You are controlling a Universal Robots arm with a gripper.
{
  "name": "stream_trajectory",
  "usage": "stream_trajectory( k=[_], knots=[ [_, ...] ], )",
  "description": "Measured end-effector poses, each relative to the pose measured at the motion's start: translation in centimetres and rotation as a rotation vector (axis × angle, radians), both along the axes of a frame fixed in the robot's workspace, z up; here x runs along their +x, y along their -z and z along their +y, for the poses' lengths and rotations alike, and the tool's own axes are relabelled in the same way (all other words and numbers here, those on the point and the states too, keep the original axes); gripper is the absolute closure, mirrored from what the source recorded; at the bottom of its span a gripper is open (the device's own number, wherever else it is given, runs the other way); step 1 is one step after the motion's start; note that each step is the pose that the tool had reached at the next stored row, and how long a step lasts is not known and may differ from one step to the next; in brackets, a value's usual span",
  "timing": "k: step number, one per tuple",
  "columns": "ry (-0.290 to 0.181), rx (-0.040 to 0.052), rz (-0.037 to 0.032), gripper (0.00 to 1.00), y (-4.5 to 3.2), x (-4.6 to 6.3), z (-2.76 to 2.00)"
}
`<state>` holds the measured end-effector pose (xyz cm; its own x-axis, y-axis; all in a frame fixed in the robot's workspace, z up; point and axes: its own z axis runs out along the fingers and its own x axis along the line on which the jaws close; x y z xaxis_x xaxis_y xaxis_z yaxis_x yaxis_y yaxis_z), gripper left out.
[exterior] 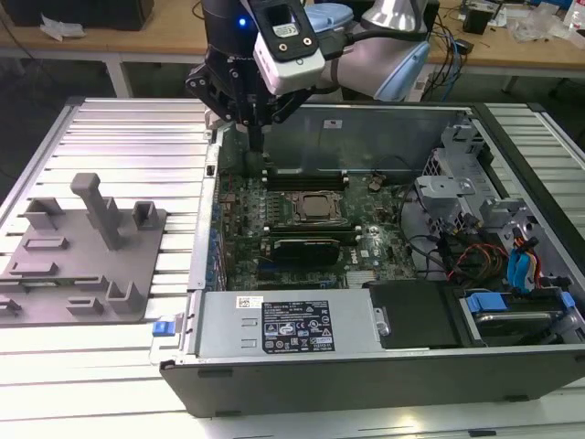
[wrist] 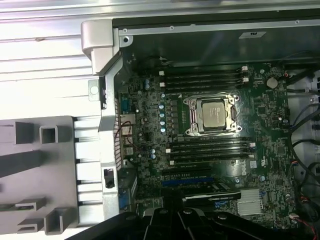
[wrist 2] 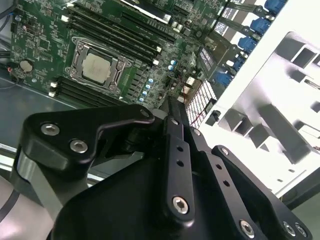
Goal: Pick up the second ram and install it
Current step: 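Reach for the second ram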
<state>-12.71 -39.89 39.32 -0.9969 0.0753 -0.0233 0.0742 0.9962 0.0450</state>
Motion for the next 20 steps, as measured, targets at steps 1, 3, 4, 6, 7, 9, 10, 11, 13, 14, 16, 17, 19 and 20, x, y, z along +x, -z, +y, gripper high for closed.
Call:
stream_trajectory(
  k=[1,3,4,6,7,9,10,11,13,14,16,17,19,20],
  knots=[
    [0.000,0.0001,-0.0001,0.92,0.01,-0.1,0.00],
    [0.000,0.0001,-0.0002,0.92,0.01,-0.6,0.00],
    [0.000,0.0002,-0.0004,0.92,0.01,-0.7,0.00],
    [0.000,0.0006,-0.0005,0.92,0.01,-0.9,0.01],
    [0.000,0.0008,-0.0006,0.92,0.01,-1.0,0.00],
    [0.000,0.0008,-0.0006,0.92,0.01,-1.5,0.00],
    [0.000,0.0008,-0.0006,0.92,0.02,-1.6,0.00],
    [0.000,0.0008,-0.0006,0.92,0.02,-1.8,0.00],
    [0.000,0.0008,-0.0006,0.92,0.02,-2.1,0.00],
    [0.000,0.0007,-0.0006,0.92,0.02,-2.4,0.00],
    [0.000,0.0009,-0.0006,0.92,0.02,-3.3,0.00],
    [0.000,0.0009,-0.0006,0.92,0.02,-3.8,0.00],
    [0.000,0.0009,-0.0005,0.92,0.02,-4.3,0.00],
    [0.000,0.0009,-0.0006,0.92,0.02,-4.4,0.00]
  ],
)
